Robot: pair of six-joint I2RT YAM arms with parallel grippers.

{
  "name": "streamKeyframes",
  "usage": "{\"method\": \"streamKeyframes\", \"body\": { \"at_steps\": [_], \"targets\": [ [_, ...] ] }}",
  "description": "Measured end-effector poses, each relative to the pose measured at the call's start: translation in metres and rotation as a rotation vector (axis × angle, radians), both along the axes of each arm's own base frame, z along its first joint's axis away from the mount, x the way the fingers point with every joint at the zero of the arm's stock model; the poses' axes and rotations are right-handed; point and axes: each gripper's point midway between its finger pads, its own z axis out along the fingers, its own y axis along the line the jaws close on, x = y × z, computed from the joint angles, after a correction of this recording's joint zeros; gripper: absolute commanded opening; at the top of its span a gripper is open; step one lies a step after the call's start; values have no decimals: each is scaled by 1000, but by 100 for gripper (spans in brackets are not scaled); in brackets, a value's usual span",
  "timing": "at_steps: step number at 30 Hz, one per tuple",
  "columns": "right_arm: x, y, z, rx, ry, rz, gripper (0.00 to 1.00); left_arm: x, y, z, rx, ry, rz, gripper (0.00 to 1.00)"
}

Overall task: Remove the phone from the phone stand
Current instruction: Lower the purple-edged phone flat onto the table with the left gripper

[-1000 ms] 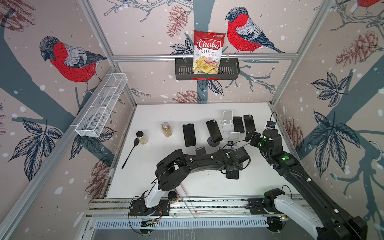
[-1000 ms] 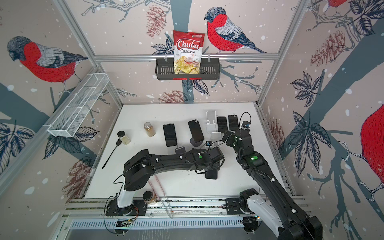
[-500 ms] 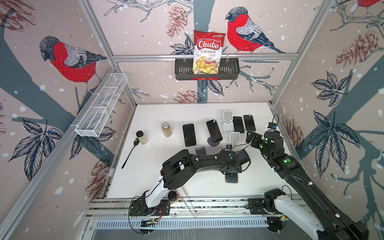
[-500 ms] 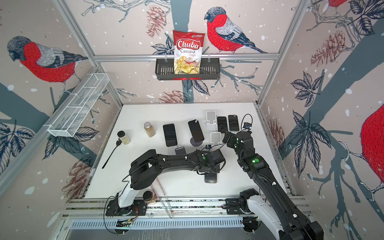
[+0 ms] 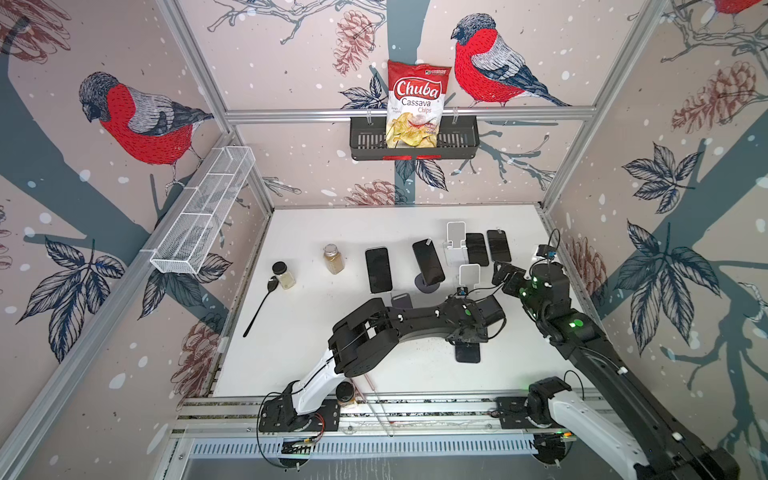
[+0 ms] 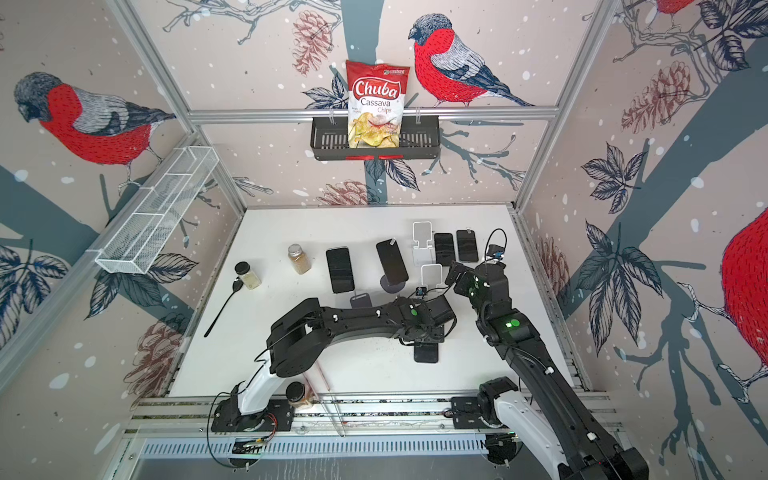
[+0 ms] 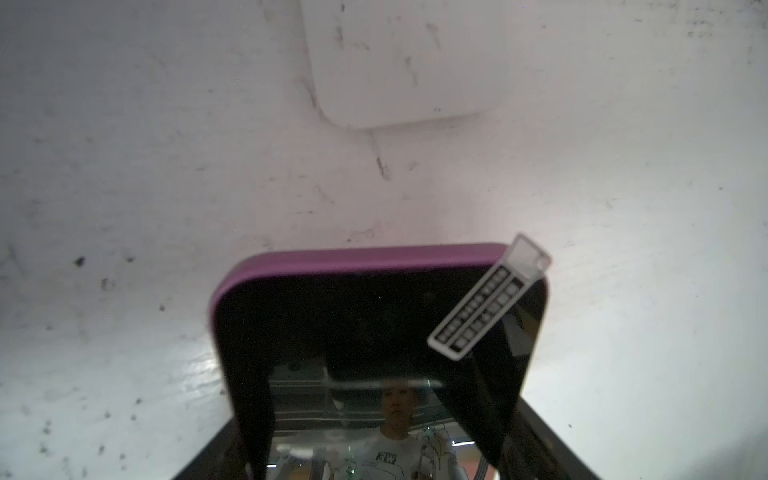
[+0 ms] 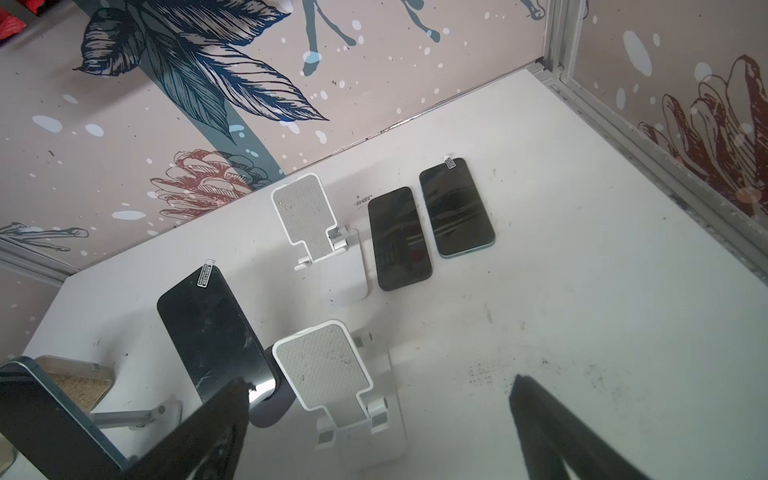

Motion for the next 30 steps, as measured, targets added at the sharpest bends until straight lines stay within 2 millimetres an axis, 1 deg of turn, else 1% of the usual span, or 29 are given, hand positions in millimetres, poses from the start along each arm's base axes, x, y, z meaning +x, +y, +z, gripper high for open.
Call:
{"method": "streamKeyframes", "body": {
  "at_steps": [6, 11, 20, 30],
  "targets": [
    [-1, 1, 1, 6, -7, 6, 99, 1, -1, 0, -3, 1, 4, 57],
    [-2, 1, 2, 9, -11, 10, 99, 1, -2, -1, 0, 5, 13, 59],
    [-4, 1, 6, 18, -26, 15, 99, 1, 0, -7, 75, 33, 24, 60],
    [-5, 0, 11, 26, -41, 16, 99, -1, 0, -7, 100, 40, 23, 66]
  ]
}}
